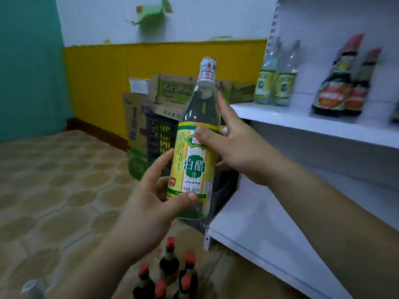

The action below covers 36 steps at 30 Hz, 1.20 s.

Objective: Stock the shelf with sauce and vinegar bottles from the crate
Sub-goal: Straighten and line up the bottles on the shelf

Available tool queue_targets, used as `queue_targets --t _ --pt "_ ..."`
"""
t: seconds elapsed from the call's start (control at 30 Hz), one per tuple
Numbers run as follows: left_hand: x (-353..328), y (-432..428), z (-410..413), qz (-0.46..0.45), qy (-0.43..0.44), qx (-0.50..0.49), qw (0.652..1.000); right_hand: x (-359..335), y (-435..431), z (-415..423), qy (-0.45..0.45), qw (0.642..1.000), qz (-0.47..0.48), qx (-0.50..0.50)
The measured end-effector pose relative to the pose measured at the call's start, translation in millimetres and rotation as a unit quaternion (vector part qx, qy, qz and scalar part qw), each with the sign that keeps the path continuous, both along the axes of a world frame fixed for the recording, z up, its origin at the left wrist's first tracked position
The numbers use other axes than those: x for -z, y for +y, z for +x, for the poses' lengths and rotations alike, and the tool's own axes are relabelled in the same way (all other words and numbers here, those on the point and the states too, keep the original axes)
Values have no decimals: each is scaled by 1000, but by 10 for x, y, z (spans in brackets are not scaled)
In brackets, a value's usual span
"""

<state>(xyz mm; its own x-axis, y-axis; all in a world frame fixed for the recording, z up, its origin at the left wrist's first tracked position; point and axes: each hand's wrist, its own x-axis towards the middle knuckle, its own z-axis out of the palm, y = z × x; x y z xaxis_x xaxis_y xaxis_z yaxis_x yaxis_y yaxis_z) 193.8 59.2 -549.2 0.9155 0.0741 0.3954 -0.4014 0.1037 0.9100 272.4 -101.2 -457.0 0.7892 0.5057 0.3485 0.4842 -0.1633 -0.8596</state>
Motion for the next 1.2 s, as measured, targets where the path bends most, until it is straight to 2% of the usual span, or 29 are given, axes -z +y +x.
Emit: queue_targets --t 0.17,0.3,0.6,0.73,0.8,0.87,0.93,1.1,1.2 --pt "-659 -752 528 90 -40 77 992 -588 -901 116 -55 994 9 91" --pt "-1031 -1267 870 135 -69 142 978 -823 -1430 221 -74 984 53 150" --pt "-1375 -1812 1668 167 -100 139 971 -1193 -1885 780 -76 975 46 202" --pt "-1571 -1730 2228 251 -86 140 954 -1334 -1822 1221 -99 960 54 255" --pt "-1630 -1630 2496 369 -56 117 920 -1369 -1804 1433 -105 953 50 281" --pt "-1629 -1526 2743 510 -28 50 858 -1366 -1798 1630 -114 945 23 305" --pt "-1607 -1470 2952 603 -20 -10 797 -1336 -1794 1807 -121 938 -7 325" --pt "-1513 -1498 3282 689 -30 -48 722 -1324 -1781 2269 -98 933 -20 346" --pt "-1366 -1488 3376 692 -63 -52 717 -1331 -1783 2560 -84 934 -20 347"
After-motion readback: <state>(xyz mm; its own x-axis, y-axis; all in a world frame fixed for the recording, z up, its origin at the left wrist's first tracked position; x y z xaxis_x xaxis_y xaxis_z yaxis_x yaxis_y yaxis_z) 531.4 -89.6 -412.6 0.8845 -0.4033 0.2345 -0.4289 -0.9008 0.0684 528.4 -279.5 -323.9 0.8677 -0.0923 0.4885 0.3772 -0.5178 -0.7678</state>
